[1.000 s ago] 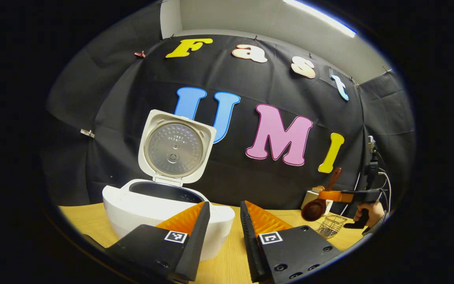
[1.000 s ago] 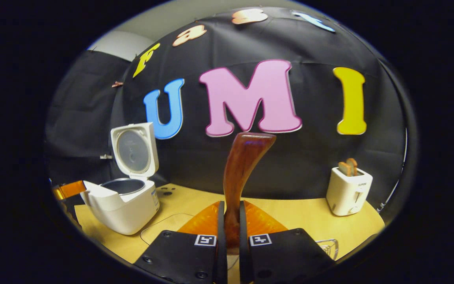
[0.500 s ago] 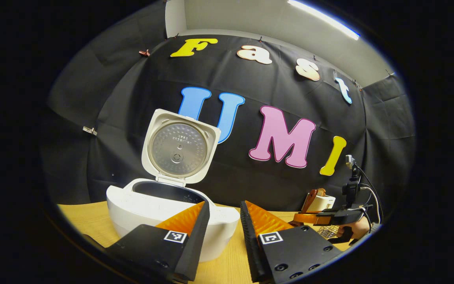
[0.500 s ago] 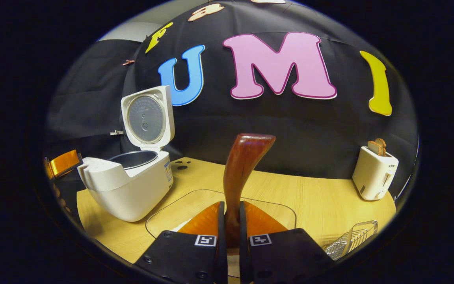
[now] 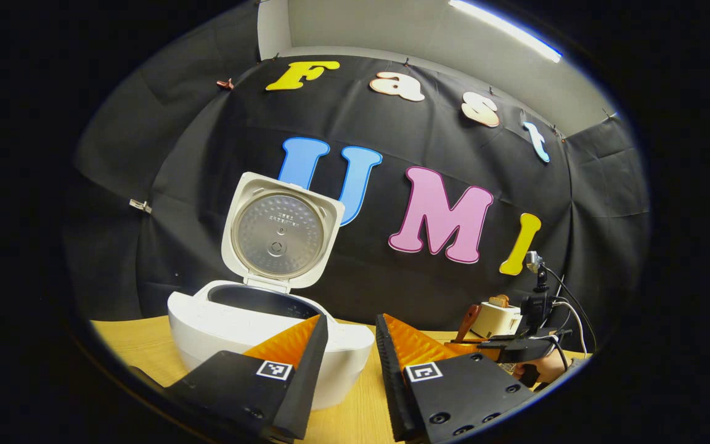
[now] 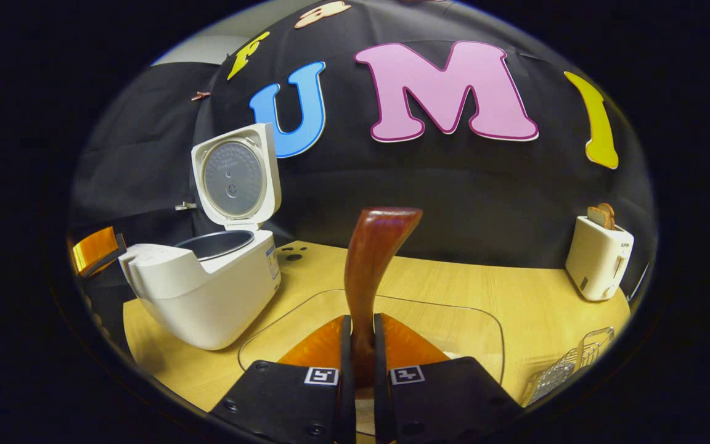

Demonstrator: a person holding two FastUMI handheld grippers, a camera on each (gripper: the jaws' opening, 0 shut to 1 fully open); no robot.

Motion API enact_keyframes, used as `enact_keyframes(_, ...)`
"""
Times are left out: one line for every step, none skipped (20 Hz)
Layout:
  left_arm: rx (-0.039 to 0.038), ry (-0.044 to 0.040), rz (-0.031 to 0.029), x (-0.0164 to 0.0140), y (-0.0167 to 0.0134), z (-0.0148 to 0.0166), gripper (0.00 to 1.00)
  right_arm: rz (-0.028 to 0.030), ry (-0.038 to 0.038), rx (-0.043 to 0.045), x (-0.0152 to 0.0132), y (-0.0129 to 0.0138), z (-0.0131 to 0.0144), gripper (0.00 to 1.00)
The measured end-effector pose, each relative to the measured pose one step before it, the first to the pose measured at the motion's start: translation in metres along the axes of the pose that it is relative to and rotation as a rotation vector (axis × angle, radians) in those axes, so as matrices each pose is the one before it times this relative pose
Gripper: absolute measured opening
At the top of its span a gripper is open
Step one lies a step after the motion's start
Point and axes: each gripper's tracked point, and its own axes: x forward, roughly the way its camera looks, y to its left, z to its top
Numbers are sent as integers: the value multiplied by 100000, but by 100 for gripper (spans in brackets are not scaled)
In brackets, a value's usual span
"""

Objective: Close the left gripper, press the button to open the rice cooker; take a wooden spoon from the chopstick holder with the right hand, scoop a spoonful of rice and pour it into the rice cooker, then put the wooden spoon back into the chopstick holder.

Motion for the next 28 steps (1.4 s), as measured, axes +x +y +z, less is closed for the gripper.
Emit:
enact_keyframes(-160,5,15,6,42,34,53,991,-90,1557,118,585,-47,16)
enact_keyframes(-187,-41,-98,-40,-17,-52,52,1369,297,2156,25,488,-58,16)
enact_keyframes(-76,-19,-4,36,35,71,52,843,586,2385,-2,408,-95,16)
enact_keyframes(-16,-33,-36,-100,-99,-83,52,295,141,1602,5,243,-27,16)
enact_keyframes(8,-79,-209,-1,-34,92,52,-58,41,1160,84,113,6,16)
enact_keyframes(31,-213,-209,-86,52,51,52,-236,-405,1102,-87,58,23,16)
enact_keyframes(14,-305,-120,-26,-18,112,52,-226,-909,2593,-116,-154,232,16)
enact_keyframes(43,-298,-20,38,-20,33,52,-286,-1411,3592,-90,-162,250,16)
enact_keyframes(29,-211,149,-42,32,101,52,-669,-1810,3336,-178,-316,355,16)
enact_keyframes(10,-187,-42,52,-2,-7,52,-772,-1522,2155,-215,-398,447,16)
enact_keyframes(-86,-83,41,-14,-43,7,52,-1573,-1559,1027,-254,-601,404,16)
enact_keyframes(-159,-36,-77,-96,-45,-8,52,-1600,-1445,478,-316,-549,498,16)
enact_keyframes(-158,-2,-172,-37,-73,3,52,-1533,-1850,947,-370,-645,719,16)
enact_keyframes(-144,81,-267,9,-5,-59,52,-1447,-2076,1760,-389,-606,843,16)
enact_keyframes(-162,281,-232,43,-119,-55,52,-1375,-2076,2659,-467,-650,919,16)
enact_keyframes(-157,227,-299,-54,-104,-164,52,-1508,-2117,3554,-432,-821,892,16)
enact_keyframes(-119,103,-203,144,-145,-3,52,-1363,-904,4009,-304,-772,783,16)
enact_keyframes(-23,2,-45,-146,39,-6,52,-1583,-1226,5322,-284,-693,690,16)
enact_keyframes(-1,-75,-41,-75,12,80,52,-783,-833,5433,-118,-628,576,16)
enact_keyframes(67,-81,-141,-73,-130,30,52,-835,-980,4512,-309,-616,797,16)
enact_keyframes(-20,-43,-226,27,-214,33,52,-1187,-1565,2873,-373,-510,651,16)
enact_keyframes(17,-74,-372,-30,-184,31,52,-1096,-1519,691,-376,-465,787,16)
enact_keyframes(-7,172,-182,-77,-111,37,52,-828,-1809,258,-548,-208,727,16)
enact_keyframes(48,87,-428,-105,-84,-59,52,-514,-1770,381,-667,-106,956,16)
enact_keyframes(-62,-61,-276,-73,-135,188,52,-506,-2011,-97,-686,-6,1196,16)
enact_keyframes(27,-92,-488,-106,-198,-30,52,-802,-2477,-642,-922,-212,1139,16)
enact_keyframes(9,-81,-344,-29,-151,-4,52,-1174,-2901,-1010,-921,-197,1437,16)
enact_keyframes(-46,209,-360,-25,-193,-98,52,-901,-2519,-939,-993,-110,1255,16)
